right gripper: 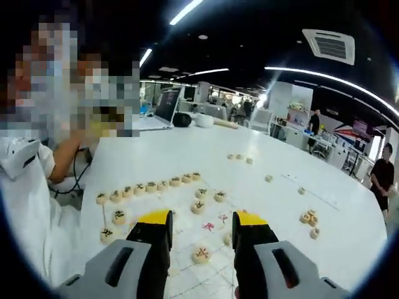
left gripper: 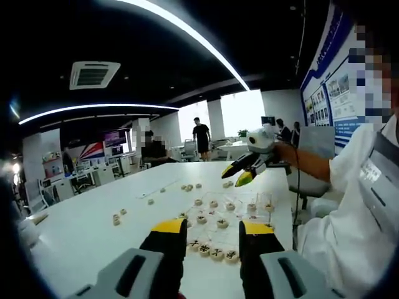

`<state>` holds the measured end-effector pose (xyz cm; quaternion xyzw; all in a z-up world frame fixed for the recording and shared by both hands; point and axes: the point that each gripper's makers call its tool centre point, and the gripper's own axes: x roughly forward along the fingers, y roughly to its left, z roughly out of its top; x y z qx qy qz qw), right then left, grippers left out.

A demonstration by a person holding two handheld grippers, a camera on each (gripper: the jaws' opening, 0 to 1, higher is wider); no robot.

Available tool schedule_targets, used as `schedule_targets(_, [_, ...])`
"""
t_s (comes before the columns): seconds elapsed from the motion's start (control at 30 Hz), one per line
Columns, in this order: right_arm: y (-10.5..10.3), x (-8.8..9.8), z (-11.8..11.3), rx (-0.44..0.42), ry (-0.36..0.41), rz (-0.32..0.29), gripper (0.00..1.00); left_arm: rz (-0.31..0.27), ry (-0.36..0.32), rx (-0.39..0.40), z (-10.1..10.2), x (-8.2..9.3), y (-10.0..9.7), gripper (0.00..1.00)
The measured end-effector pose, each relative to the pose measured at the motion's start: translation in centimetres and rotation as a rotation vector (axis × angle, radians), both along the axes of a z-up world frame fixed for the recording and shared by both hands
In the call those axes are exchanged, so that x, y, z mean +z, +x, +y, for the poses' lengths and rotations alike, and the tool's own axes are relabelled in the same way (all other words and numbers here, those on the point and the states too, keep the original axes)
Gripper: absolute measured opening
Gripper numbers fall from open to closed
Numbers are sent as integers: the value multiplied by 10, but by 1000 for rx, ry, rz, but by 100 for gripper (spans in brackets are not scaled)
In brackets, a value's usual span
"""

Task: Pick up the chess pieces one by one and place each piece onto its starting position on the chessboard, setting the pieces on their correct points until all the chess pieces are arranged in the starting layout

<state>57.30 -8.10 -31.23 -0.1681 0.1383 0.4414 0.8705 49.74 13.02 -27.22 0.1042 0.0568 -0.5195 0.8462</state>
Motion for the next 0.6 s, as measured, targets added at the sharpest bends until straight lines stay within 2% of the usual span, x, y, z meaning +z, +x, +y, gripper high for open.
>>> schedule_targets(0.1, [22, 2, 16, -4, -40, -15, 39, 1, -3, 11, 1, 0, 2, 35])
schedule_targets(0.2, [43, 3, 27, -14, -42, -7, 39, 0, -6, 15, 3, 1, 2, 35])
schedule_targets(0.4, [92, -11, 42, -106, 4, 70, 39, -3, -15, 26, 7, 2, 3, 35])
schedule_targets(0.5, [119, -21, 43, -142, -10, 72, 38, -4, -22, 31, 10, 3, 4, 35])
schedule_targets(0.57, [142, -28, 40, -208, 35, 114, 38, -4, -26, 33, 11, 4, 3, 35])
schedule_targets(0.6, [147, -29, 41, -215, 59, 131, 38, -4, -27, 35, 11, 4, 3, 35])
